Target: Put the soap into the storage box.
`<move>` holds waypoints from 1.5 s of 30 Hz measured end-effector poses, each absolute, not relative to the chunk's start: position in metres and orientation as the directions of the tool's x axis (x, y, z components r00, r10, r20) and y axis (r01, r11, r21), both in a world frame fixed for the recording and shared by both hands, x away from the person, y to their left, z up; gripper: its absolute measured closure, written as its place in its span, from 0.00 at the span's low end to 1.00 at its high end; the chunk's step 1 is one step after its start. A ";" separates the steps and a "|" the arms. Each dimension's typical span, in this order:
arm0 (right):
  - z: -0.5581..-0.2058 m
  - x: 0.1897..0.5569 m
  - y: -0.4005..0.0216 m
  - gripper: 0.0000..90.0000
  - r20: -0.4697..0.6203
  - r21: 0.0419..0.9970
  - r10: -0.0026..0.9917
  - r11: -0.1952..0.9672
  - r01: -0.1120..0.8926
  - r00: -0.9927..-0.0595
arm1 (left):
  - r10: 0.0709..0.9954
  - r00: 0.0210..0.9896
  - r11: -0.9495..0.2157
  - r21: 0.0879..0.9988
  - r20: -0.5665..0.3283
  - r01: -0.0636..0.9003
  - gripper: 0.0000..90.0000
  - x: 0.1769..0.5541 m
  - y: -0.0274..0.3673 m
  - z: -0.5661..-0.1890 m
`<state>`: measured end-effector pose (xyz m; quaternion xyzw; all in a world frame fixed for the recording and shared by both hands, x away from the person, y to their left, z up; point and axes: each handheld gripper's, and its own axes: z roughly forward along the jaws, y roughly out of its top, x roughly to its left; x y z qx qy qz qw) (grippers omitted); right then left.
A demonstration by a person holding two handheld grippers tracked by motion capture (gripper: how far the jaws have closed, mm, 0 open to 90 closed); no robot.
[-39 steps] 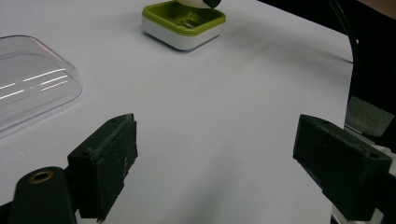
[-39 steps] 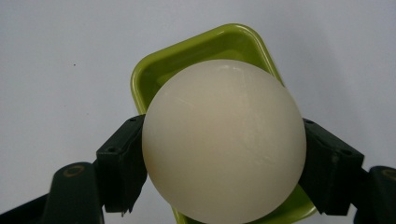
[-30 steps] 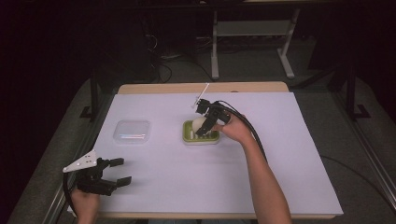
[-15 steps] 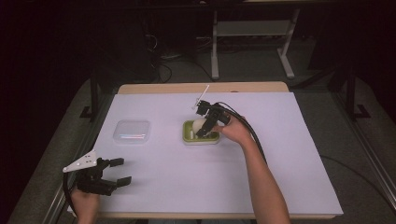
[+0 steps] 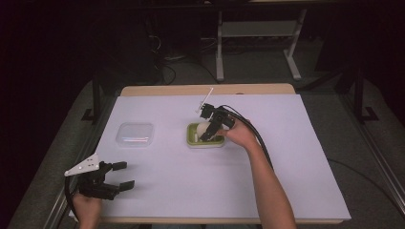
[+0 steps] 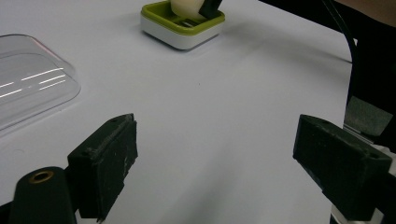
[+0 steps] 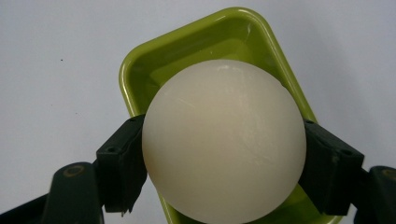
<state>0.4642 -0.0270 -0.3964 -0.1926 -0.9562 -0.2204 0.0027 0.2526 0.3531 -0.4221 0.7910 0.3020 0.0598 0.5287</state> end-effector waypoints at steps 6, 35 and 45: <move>-0.397 0.464 -0.026 0.27 0.091 0.422 0.372 0.826 0.374 -0.924 | 0.542 0.809 -0.257 0.872 -0.226 0.416 0.15 0.253 0.353 -0.422; -0.398 0.463 -0.025 0.27 0.095 0.409 0.359 0.836 0.365 -0.929 | 0.541 0.811 -0.261 0.872 -0.223 0.414 0.15 0.253 0.353 -0.422; -0.398 0.463 -0.025 0.27 0.095 0.410 0.359 0.836 0.365 -0.928 | 0.540 0.811 -0.260 0.872 -0.224 0.414 0.15 0.253 0.353 -0.422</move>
